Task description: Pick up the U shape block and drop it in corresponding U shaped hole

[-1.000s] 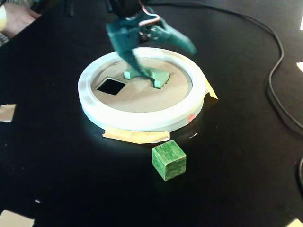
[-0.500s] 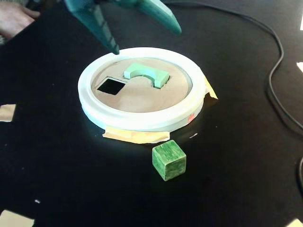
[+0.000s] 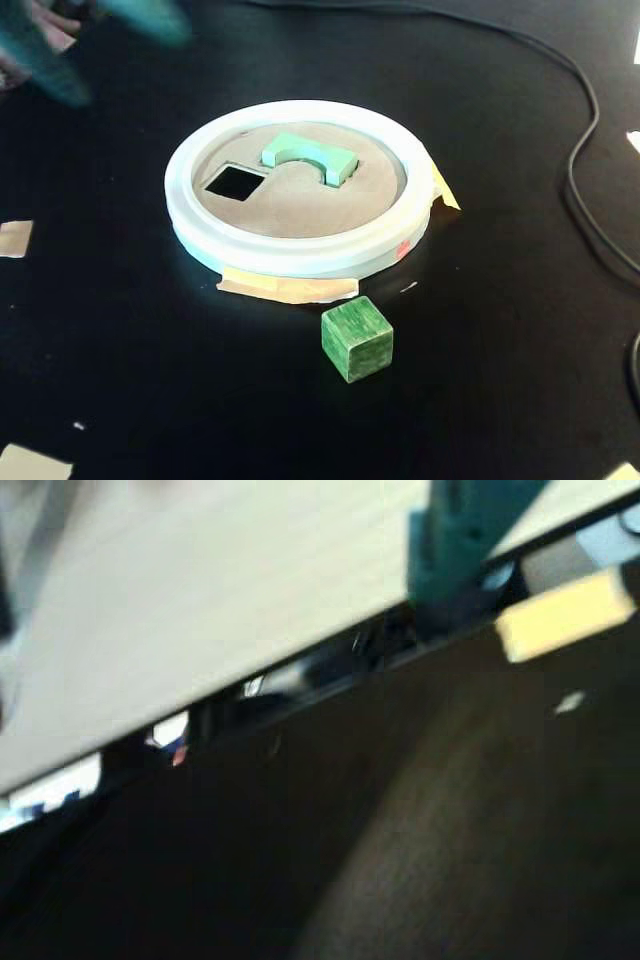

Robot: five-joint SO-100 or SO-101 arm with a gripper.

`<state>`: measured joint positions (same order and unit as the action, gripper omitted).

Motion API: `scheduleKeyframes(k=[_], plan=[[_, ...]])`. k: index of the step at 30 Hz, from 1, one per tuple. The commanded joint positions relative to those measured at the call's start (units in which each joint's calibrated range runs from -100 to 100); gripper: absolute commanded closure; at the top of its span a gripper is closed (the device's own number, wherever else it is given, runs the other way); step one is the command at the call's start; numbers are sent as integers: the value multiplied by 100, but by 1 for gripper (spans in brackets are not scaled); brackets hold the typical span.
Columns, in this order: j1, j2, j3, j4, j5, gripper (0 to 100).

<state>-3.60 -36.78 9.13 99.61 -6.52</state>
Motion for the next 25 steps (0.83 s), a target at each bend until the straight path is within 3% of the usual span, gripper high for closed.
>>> scheduleKeyframes(k=[1, 8, 15, 25], plan=[[260, -2121, 2075, -553, 68, 0], [272, -5113, 5490, -2580, 98, 4], [285, -6322, 7120, -2761, 103, 4], [272, -6313, 7912, -2631, 215, 4]])
